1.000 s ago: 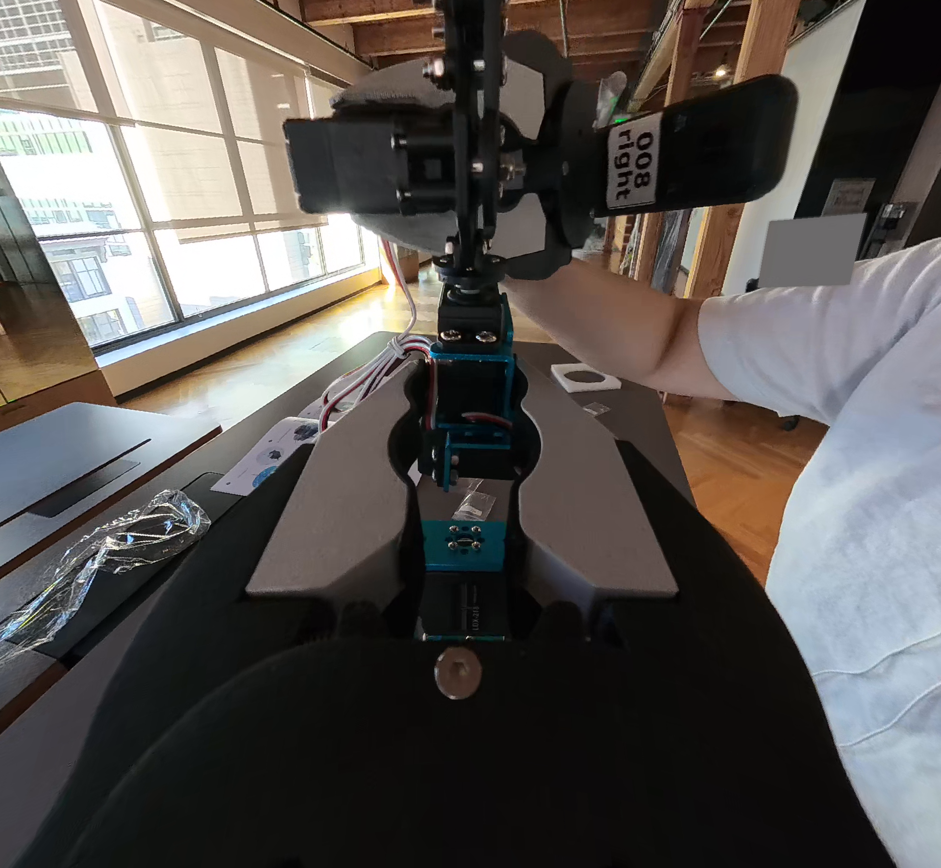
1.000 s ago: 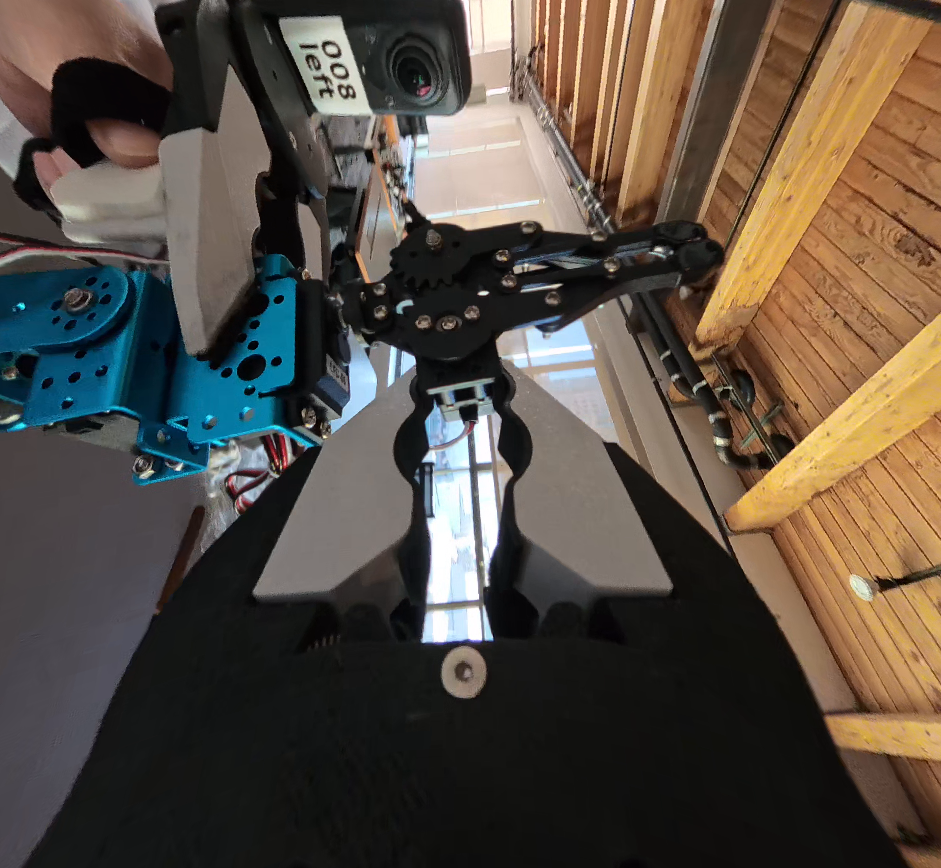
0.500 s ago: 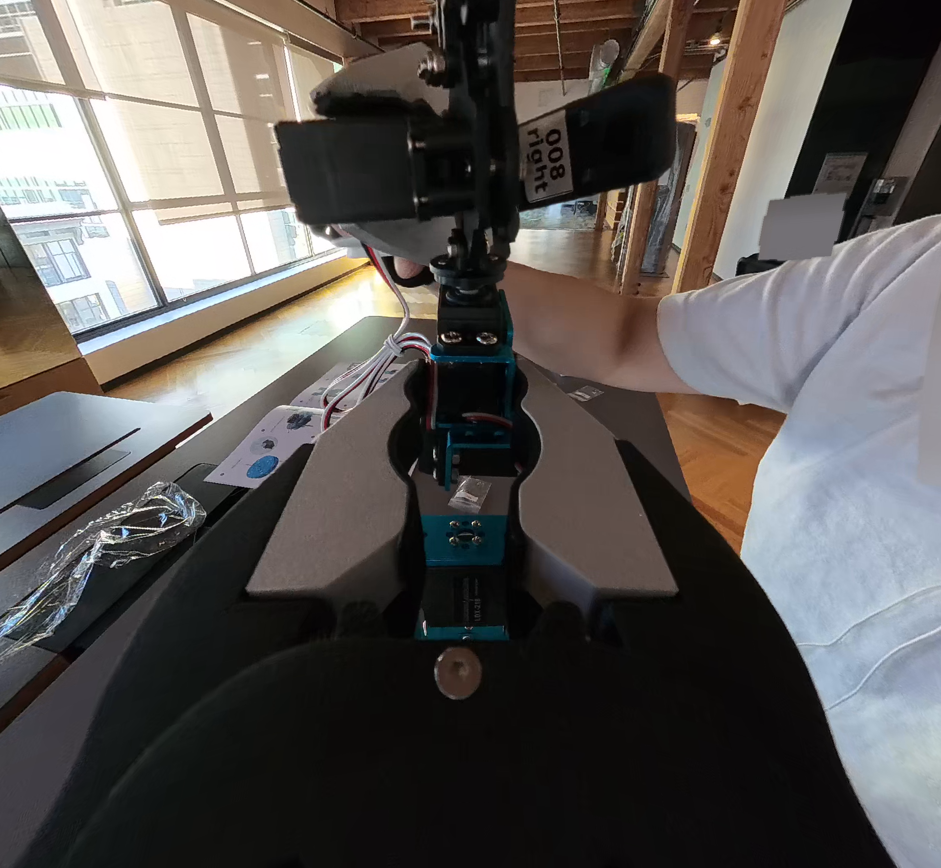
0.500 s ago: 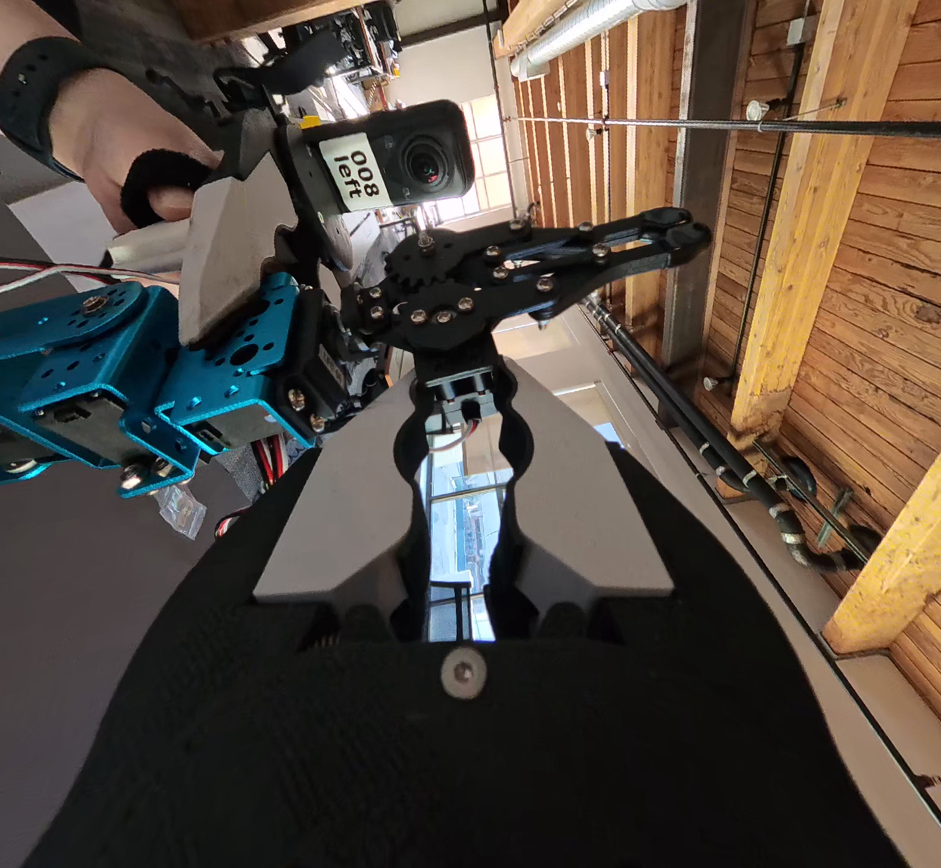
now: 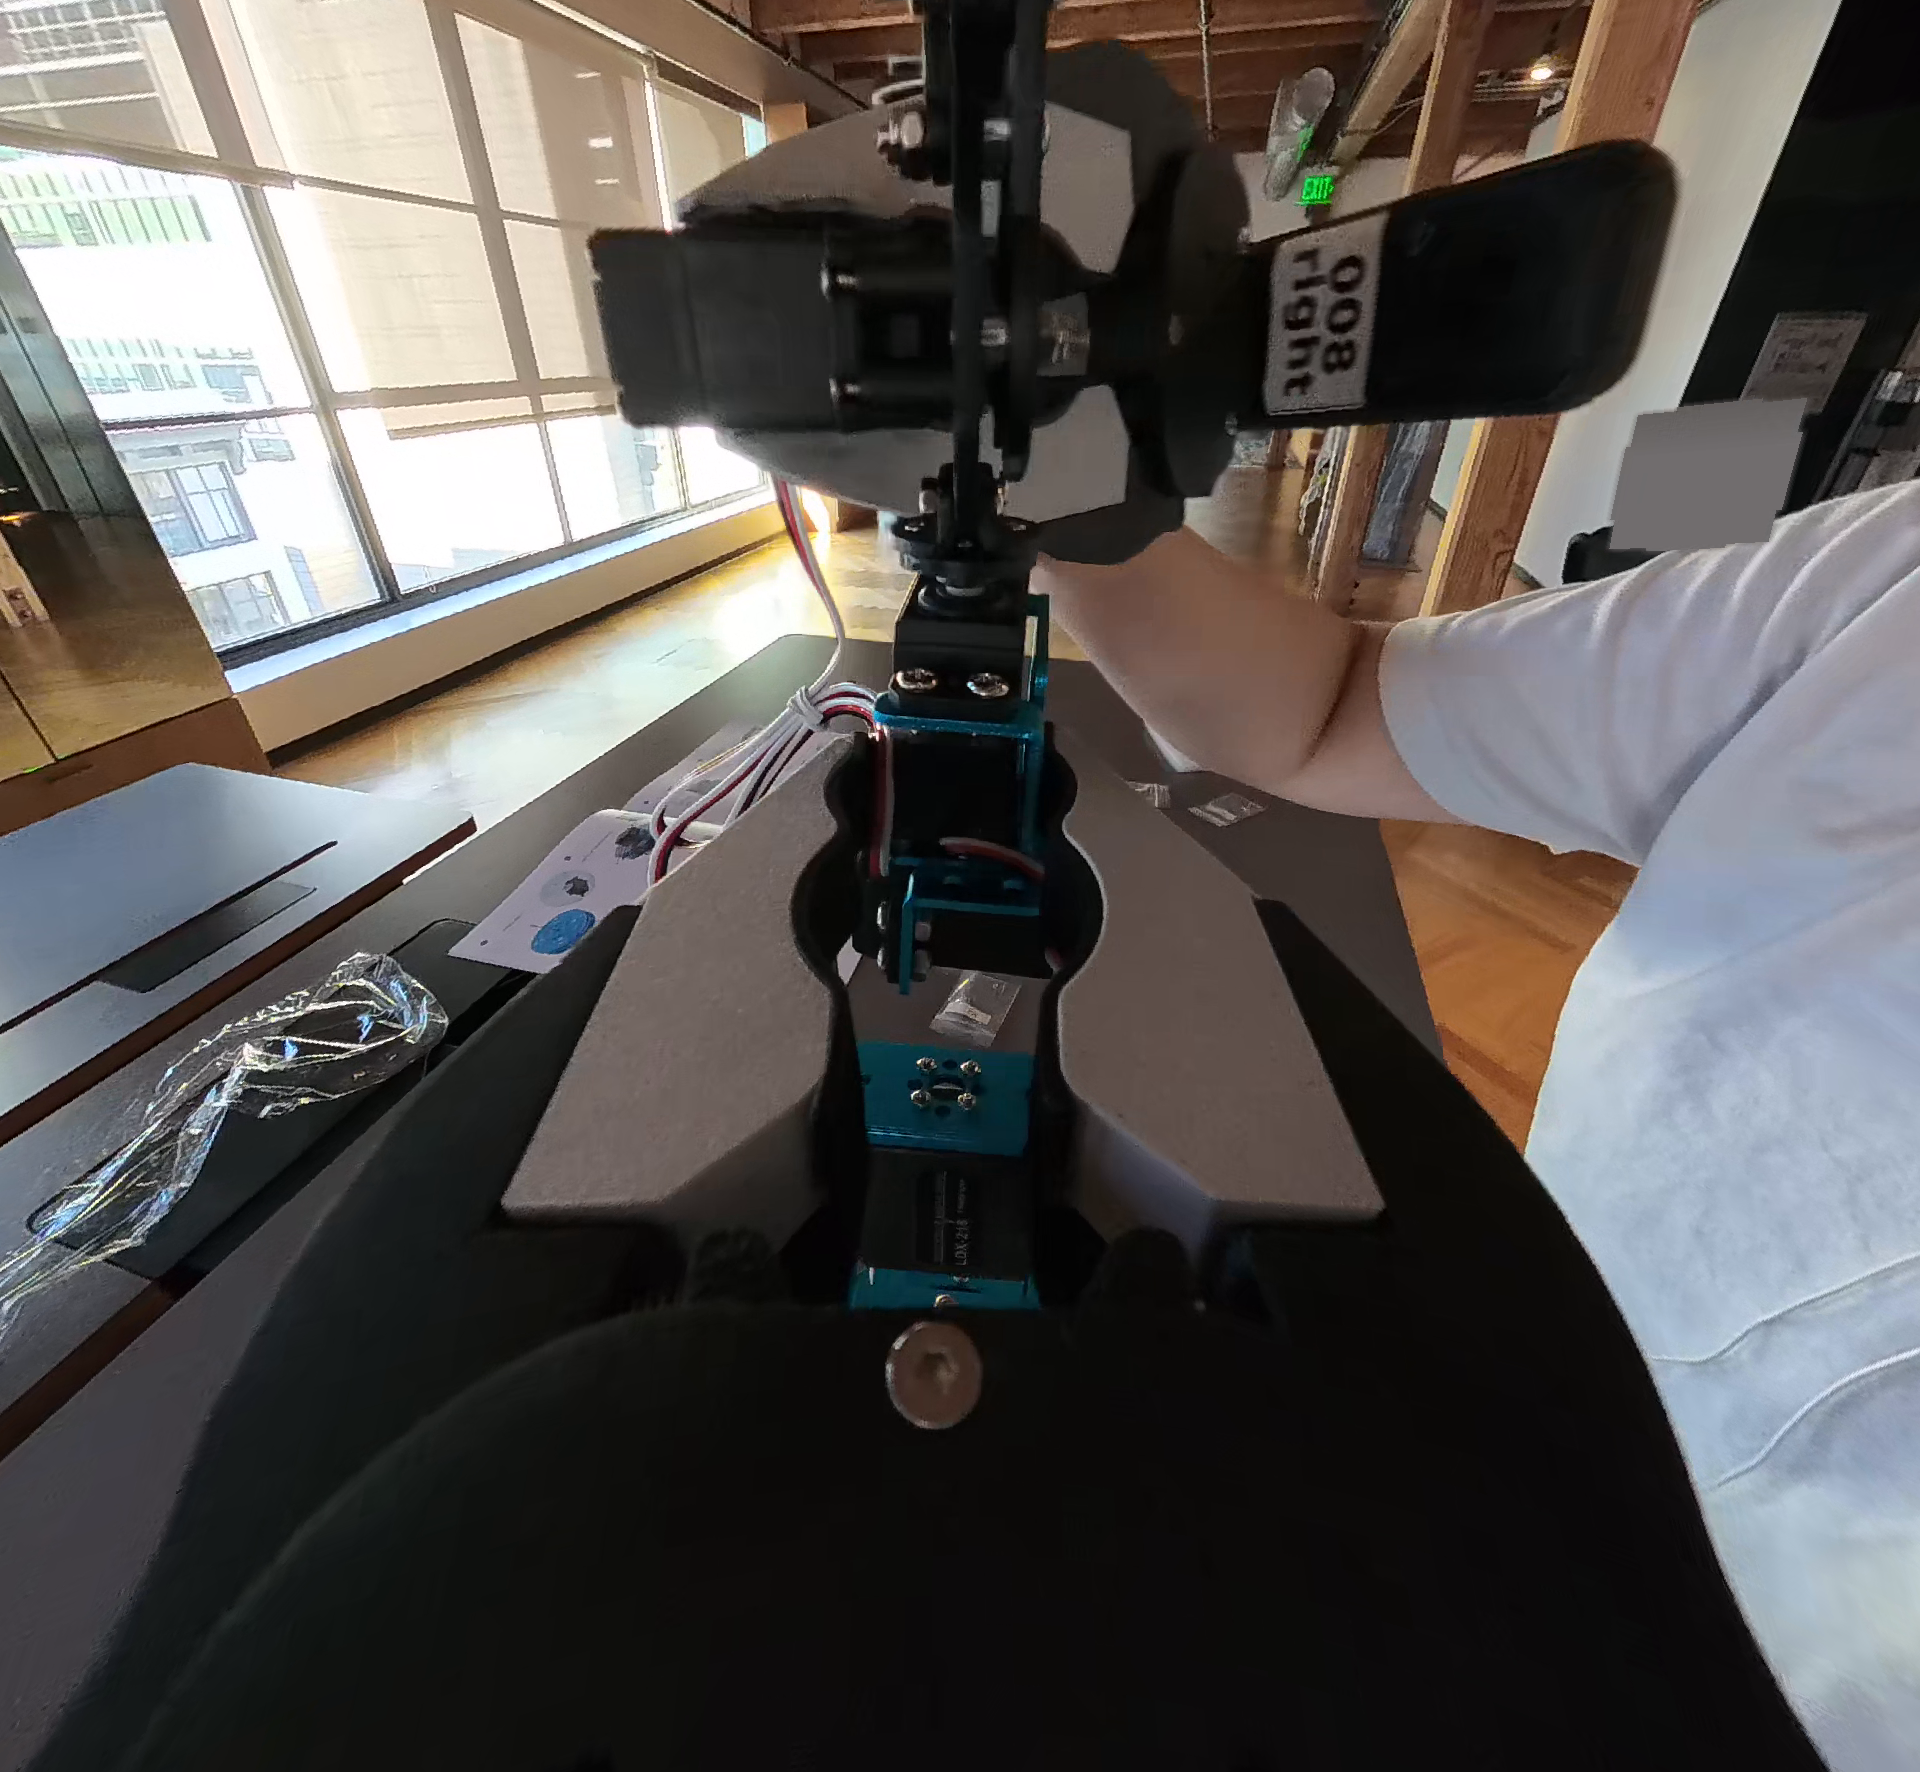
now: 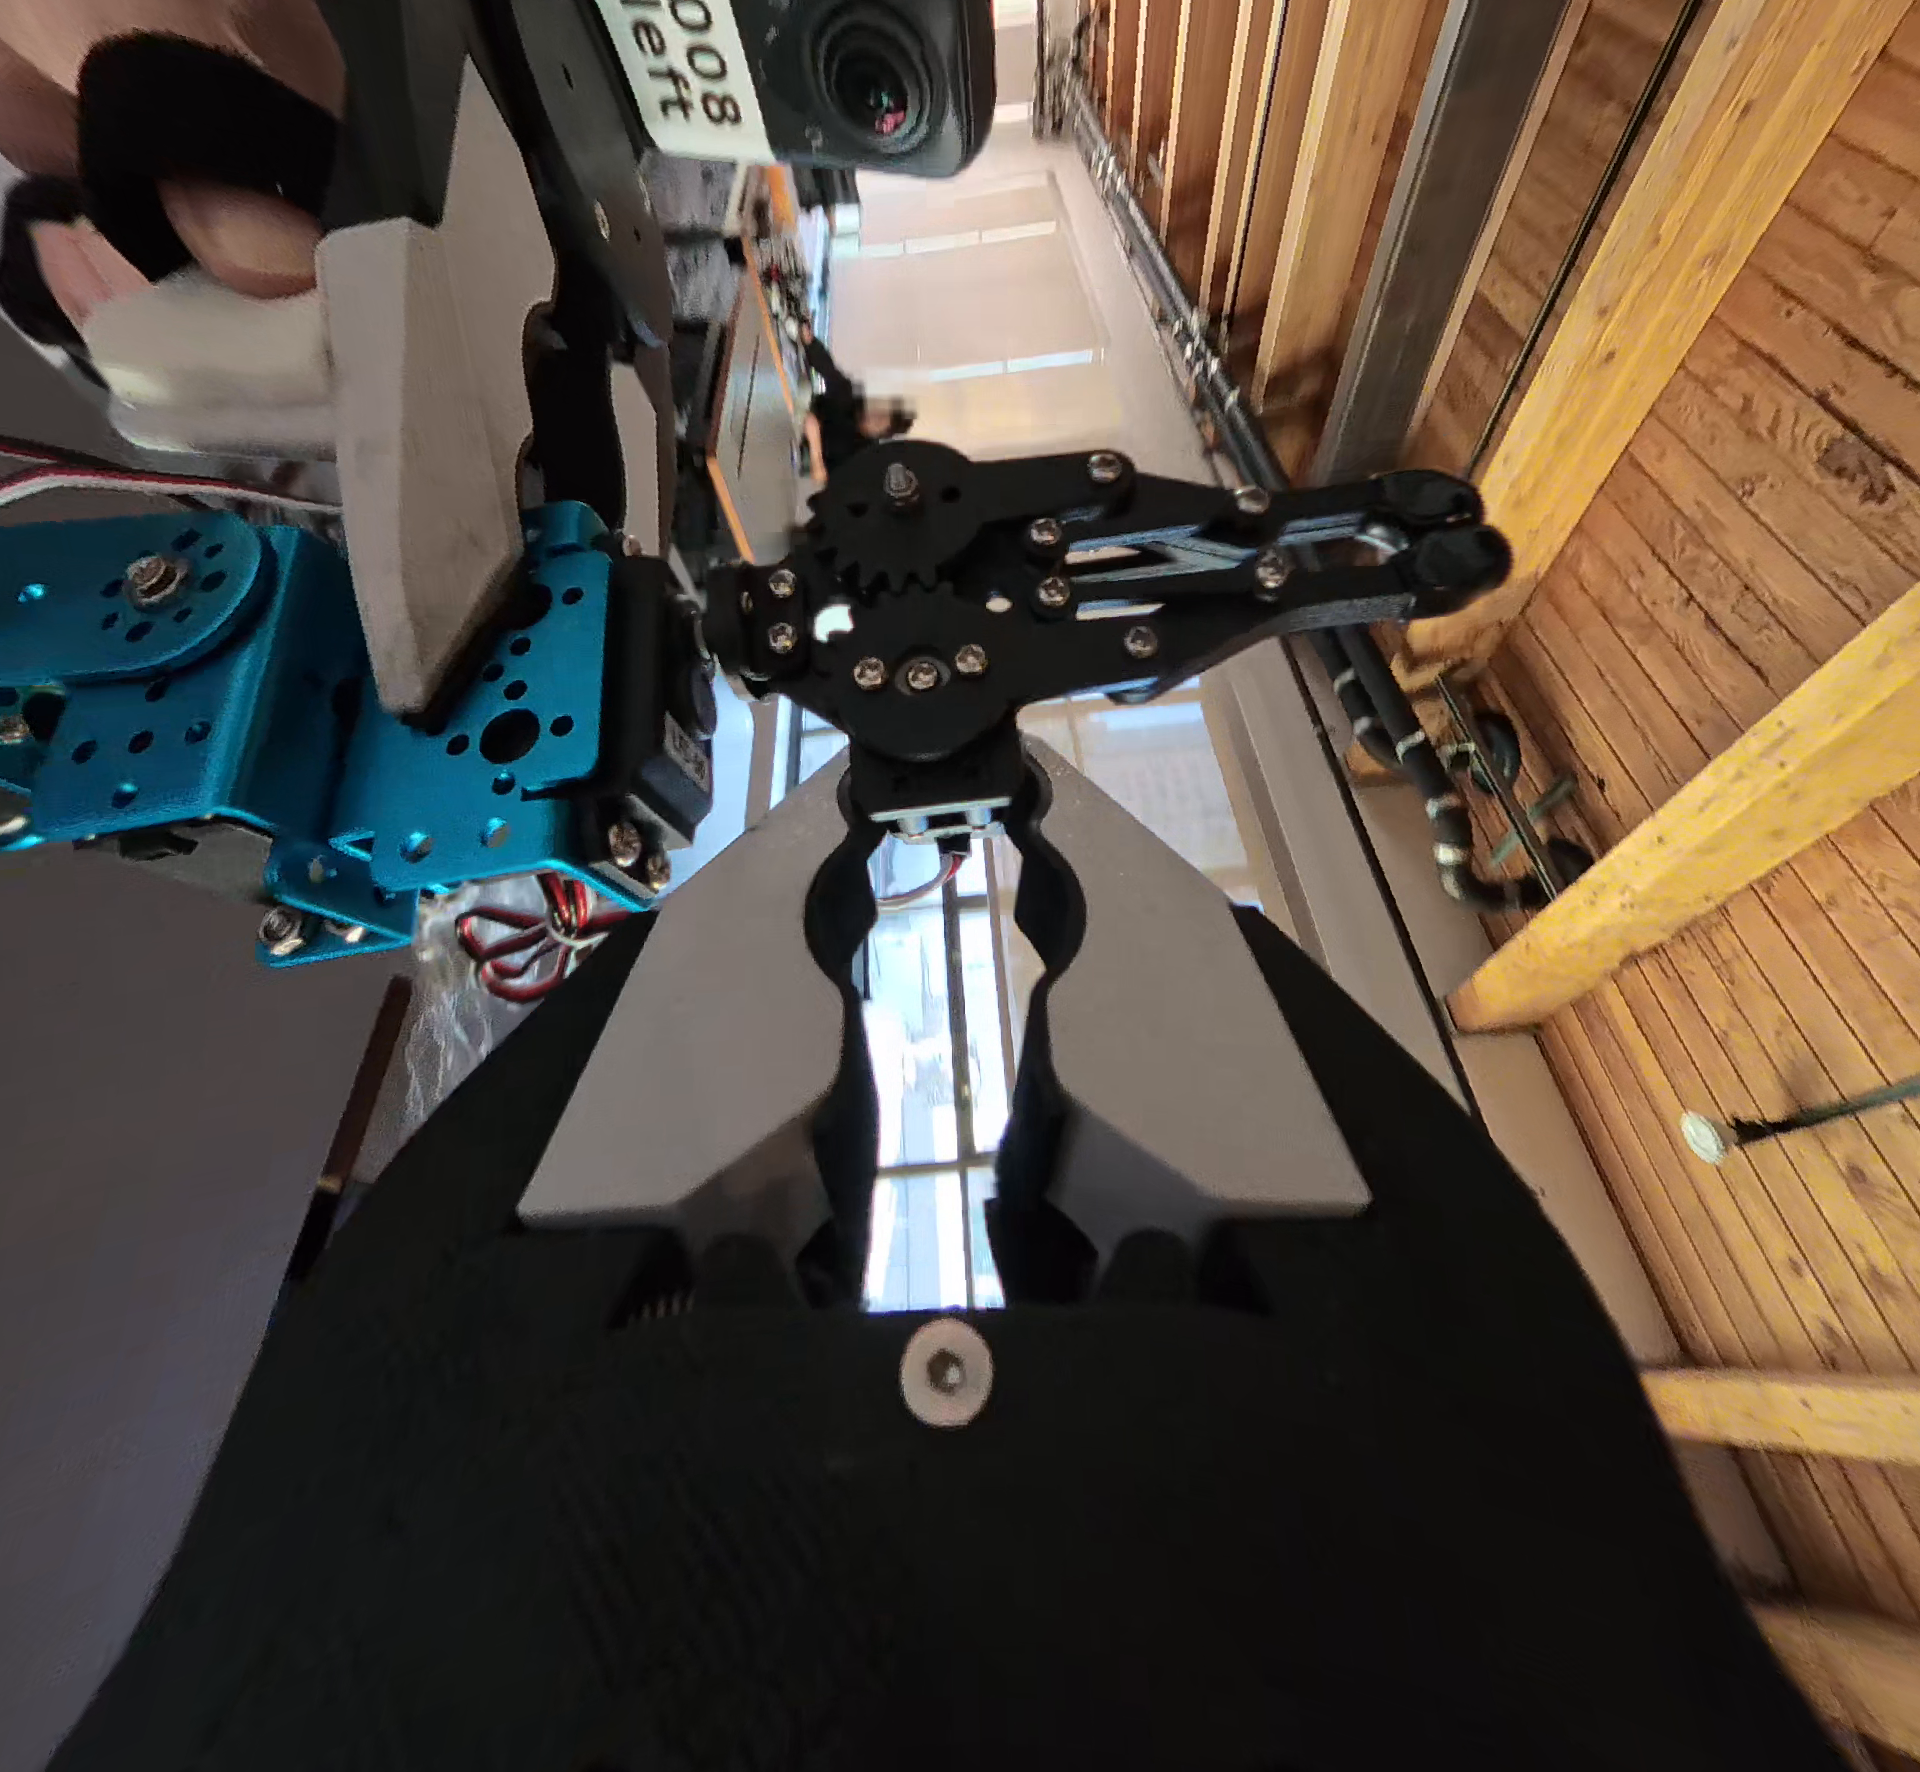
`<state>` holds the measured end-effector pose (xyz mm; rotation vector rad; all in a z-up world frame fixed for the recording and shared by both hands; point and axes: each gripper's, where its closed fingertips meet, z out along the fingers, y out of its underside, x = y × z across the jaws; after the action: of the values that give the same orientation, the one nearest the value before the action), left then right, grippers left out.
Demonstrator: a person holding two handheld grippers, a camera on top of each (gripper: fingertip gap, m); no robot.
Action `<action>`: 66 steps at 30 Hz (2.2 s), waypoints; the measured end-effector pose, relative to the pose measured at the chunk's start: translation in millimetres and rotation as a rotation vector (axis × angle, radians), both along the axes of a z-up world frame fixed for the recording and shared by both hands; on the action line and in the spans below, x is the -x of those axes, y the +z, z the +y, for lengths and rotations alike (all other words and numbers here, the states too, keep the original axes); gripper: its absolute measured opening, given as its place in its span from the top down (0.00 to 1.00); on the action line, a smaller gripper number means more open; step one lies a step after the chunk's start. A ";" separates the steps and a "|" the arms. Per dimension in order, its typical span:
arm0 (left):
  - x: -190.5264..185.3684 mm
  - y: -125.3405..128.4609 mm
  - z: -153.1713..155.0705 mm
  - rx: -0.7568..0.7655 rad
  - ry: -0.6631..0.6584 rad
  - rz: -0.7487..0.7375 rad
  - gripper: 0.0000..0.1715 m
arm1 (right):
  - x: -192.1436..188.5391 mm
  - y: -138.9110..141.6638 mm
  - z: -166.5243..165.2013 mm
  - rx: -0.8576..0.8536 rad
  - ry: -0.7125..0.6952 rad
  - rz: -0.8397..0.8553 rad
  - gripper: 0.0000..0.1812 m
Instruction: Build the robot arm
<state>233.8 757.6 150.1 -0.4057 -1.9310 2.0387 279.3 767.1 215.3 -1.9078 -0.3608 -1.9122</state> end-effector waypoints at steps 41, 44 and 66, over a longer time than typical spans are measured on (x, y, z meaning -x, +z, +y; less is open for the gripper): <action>-2.6 0.0 3.9 -0.011 -0.006 0.012 0.83 | 0.7 0.9 1.1 0.066 -0.111 -0.008 0.89; -2.0 0.1 3.6 -0.010 -0.015 0.012 0.84 | 1.7 0.7 1.9 0.076 -0.041 -0.009 0.89; 1.5 -0.7 -0.2 -0.018 -0.049 -0.020 0.83 | 6.4 0.6 5.1 -0.004 0.366 0.036 0.89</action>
<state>232.3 757.4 149.4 -0.4663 -1.9302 1.9921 272.9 772.3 215.9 -1.7286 -0.6455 -1.6343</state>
